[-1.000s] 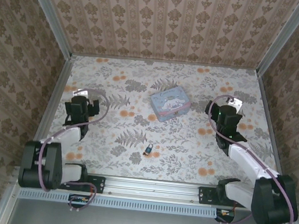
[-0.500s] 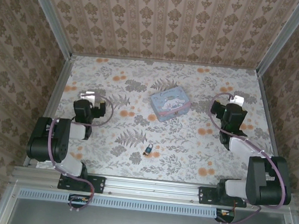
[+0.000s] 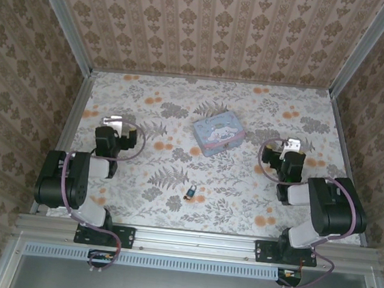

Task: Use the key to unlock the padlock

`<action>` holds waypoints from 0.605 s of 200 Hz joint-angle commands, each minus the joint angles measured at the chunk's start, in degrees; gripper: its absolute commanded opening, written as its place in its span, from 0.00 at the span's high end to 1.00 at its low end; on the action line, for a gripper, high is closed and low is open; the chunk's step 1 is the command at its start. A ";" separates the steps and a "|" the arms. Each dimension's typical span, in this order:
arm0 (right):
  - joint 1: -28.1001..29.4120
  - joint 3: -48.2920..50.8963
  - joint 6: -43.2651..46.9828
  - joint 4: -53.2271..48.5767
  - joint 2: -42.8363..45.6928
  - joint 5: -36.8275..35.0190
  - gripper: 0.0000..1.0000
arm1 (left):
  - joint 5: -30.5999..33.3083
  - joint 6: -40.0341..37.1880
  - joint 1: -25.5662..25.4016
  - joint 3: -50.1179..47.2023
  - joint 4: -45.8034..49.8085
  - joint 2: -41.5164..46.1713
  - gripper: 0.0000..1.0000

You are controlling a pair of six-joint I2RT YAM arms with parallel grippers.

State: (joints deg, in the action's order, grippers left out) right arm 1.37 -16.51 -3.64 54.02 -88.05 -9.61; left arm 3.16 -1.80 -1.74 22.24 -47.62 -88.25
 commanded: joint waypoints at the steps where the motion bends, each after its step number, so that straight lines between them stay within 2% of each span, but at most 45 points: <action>1: 0.16 -5.24 3.52 -0.55 -0.44 8.29 0.00 | -1.27 -0.75 0.60 1.52 -0.65 -0.02 0.00; 11: -0.93 -7.18 1.54 -5.17 -0.01 7.40 0.00 | -1.35 -0.74 0.60 1.49 -0.63 -0.02 0.00; 121: -0.79 -6.25 2.04 -3.53 0.16 7.60 0.00 | -1.33 -1.01 0.60 1.11 -1.12 0.16 0.00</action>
State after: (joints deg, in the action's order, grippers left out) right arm 0.25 -23.03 -2.70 50.89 -88.14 -3.46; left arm 2.72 -1.80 -1.43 22.68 -47.62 -88.25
